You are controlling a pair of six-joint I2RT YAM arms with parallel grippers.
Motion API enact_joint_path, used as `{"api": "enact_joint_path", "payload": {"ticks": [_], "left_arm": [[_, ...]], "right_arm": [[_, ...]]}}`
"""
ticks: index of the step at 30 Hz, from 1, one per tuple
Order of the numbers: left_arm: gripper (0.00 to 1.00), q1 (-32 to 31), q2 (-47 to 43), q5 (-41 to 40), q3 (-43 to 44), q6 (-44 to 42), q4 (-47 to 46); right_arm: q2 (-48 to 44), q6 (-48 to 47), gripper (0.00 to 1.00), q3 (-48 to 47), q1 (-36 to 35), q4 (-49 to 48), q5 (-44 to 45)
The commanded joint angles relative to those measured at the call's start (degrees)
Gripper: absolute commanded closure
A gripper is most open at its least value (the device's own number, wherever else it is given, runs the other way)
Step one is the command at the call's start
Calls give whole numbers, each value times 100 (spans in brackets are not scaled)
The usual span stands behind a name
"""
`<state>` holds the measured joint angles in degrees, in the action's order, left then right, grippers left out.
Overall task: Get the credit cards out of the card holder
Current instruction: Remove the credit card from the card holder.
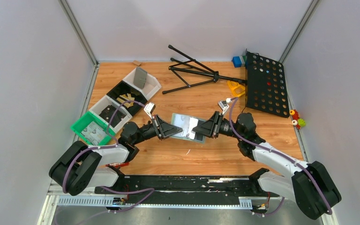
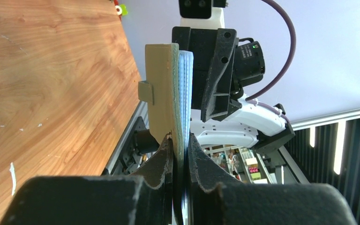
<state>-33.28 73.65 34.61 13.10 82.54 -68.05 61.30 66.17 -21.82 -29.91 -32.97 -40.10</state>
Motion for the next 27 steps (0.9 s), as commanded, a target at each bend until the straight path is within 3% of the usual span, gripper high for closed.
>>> {"api": "enact_joint_path", "payload": {"ticks": [1,8,10,12,13,18,24,27], "left_arm": [[100,-55,-225,92,263,121,-558],[100,-139,-243,133,372,191,-518],[100,-144,-278,116,393,161,-420],[100,-144,-377,85,423,-19,-69],[100,-136,-485,67,465,-160,313],[100,282,-1176,-130,574,-928,2250],[100,419,-2012,-973,1298,-2792,5794],[100,419,-1977,-1176,1264,-3206,6217]], "right_arm": [[104,322,69,73,4,-559,-68],[351,485,72,94,-1,-947,-160],[403,516,79,77,-1,-1035,-205],[417,479,96,37,-2,-981,-231],[406,438,100,-4,4,-859,-241],[48,-408,100,-183,109,953,132],[-456,-1142,100,-198,385,2153,549],[-546,-1597,100,-469,394,2688,727]]}}
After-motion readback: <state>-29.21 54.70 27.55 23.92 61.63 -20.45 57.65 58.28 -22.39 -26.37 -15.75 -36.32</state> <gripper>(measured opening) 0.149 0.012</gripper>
